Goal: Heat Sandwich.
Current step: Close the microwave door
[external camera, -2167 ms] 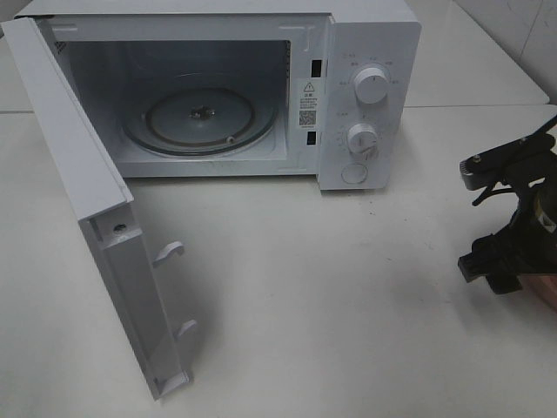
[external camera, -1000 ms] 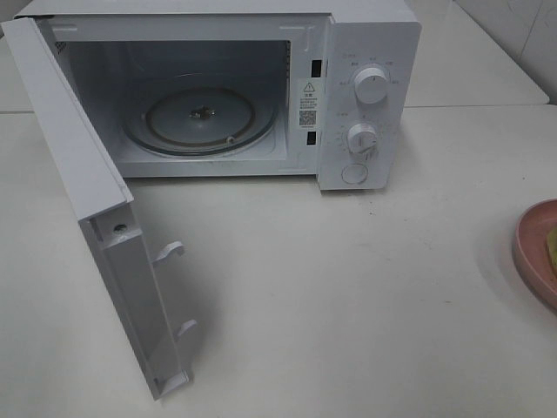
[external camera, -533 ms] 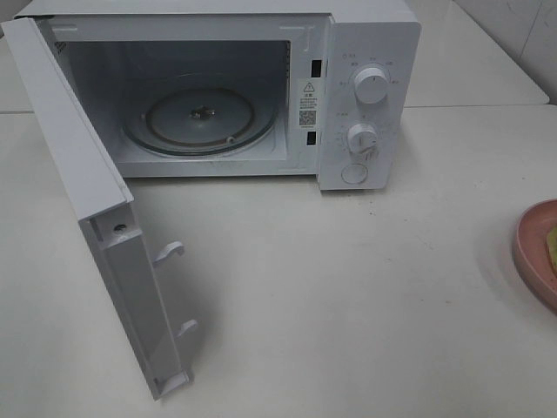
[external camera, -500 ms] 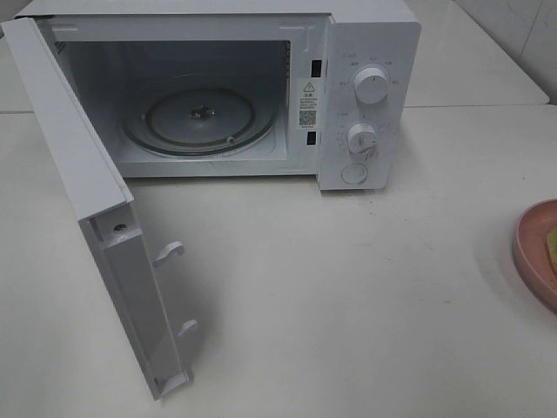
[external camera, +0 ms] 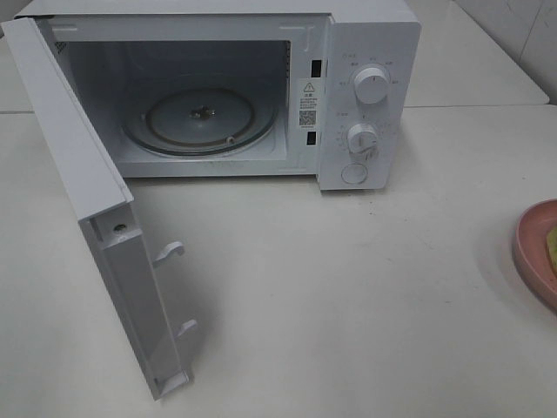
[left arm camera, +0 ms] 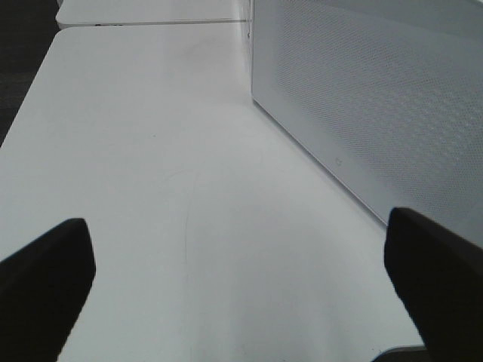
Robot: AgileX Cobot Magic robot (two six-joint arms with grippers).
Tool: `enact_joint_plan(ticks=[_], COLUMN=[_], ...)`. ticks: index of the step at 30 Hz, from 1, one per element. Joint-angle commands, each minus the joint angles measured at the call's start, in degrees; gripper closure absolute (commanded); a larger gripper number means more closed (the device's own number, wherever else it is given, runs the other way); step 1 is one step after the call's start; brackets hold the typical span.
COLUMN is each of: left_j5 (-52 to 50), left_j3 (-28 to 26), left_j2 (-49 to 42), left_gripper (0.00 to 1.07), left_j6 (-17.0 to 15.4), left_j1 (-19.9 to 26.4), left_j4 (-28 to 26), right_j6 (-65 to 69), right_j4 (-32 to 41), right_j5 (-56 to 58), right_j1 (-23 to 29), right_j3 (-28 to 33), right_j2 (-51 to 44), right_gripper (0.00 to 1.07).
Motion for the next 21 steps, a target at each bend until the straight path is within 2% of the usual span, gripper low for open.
enact_joint_plan(ticks=[1, 21], left_j5=[-0.92, -0.92], left_j3=[0.17, 0.17], left_j2=[-1.55, -1.55], left_gripper=[0.05, 0.05], left_j6=[-0.46, -0.46], left_j1=[-0.29, -0.29], left_j4=[-0.34, -0.34], right_j6=[-0.63, -1.43], right_j4=[0.29, 1.32], right_j5=[-0.34, -0.34], right_j1=[-0.34, -0.29], right_j3=[0.06, 0.06], right_j2=[-2.06, -2.98], right_gripper=[0.31, 0.31])
